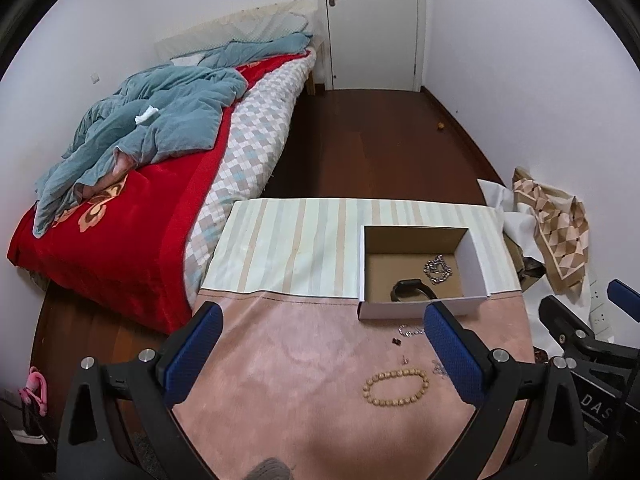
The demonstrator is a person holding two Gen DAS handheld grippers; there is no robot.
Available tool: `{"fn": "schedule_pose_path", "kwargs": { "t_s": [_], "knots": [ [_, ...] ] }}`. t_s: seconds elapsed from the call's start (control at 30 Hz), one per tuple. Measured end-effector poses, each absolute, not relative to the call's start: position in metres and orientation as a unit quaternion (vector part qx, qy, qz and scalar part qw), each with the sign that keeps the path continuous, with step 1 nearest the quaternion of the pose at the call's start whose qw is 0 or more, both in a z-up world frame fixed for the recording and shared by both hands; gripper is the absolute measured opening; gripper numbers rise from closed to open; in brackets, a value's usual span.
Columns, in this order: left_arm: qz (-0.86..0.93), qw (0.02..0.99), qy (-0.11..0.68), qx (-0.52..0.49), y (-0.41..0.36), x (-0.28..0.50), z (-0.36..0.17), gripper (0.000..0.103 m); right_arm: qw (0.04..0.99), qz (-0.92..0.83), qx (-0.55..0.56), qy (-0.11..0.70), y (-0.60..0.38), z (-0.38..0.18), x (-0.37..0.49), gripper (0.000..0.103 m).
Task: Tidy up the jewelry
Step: 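Withdraw both tools from the box back over the table, then grasp the wooden bead bracelet with the left gripper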
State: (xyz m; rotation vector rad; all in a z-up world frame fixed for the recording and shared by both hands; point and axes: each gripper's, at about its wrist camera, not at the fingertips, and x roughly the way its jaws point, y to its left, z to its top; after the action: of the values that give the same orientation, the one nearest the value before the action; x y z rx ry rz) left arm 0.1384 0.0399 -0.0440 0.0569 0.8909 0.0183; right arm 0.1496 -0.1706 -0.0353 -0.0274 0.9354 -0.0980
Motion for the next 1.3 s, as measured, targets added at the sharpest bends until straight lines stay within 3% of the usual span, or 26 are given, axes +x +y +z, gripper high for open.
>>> {"fn": "schedule_pose_path", "kwargs": {
  "t_s": [0.3, 0.53, 0.6, 0.67, 0.97, 1.13, 1.23, 1.3],
  "knots": [
    [0.03, 0.908, 0.417, 0.019, 0.05, 0.113, -0.036, 0.103, 0.904, -0.038, 0.002, 0.426, -0.166, -0.011, 0.109, 0.101],
    [0.055, 0.894, 0.443, 0.041, 0.059, 0.114, -0.086, 0.103, 0.89, -0.049, 0.053, 0.45, -0.191, -0.045, 0.096, 0.101],
    [0.055, 0.881, 0.467, 0.044, 0.059, 0.118, -0.11, 0.103, 0.879, -0.048, 0.06, 0.471, -0.198, -0.068, 0.097, 0.091],
    [0.05, 0.866, 0.496, 0.046, 0.057, 0.123, -0.138, 0.102, 0.862, -0.047, 0.072, 0.499, -0.206, -0.098, 0.097, 0.06],
    [-0.003, 0.807, 0.588, 0.042, 0.034, 0.153, -0.229, 0.102, 0.819, -0.044, 0.107, 0.562, -0.229, -0.187, 0.098, 0.057],
    [-0.032, 0.794, 0.606, 0.046, 0.015, 0.161, -0.251, 0.079, 0.814, -0.06, 0.107, 0.568, -0.237, -0.205, 0.106, 0.057],
    [-0.046, 0.788, 0.611, 0.054, 0.003, 0.159, -0.257, 0.077, 0.812, -0.067, 0.106, 0.569, -0.242, -0.21, 0.111, 0.057],
    [-0.059, 0.789, 0.609, 0.052, -0.003, 0.155, -0.259, 0.067, 0.811, -0.073, 0.107, 0.571, -0.246, -0.213, 0.112, 0.057]
  ]
}}
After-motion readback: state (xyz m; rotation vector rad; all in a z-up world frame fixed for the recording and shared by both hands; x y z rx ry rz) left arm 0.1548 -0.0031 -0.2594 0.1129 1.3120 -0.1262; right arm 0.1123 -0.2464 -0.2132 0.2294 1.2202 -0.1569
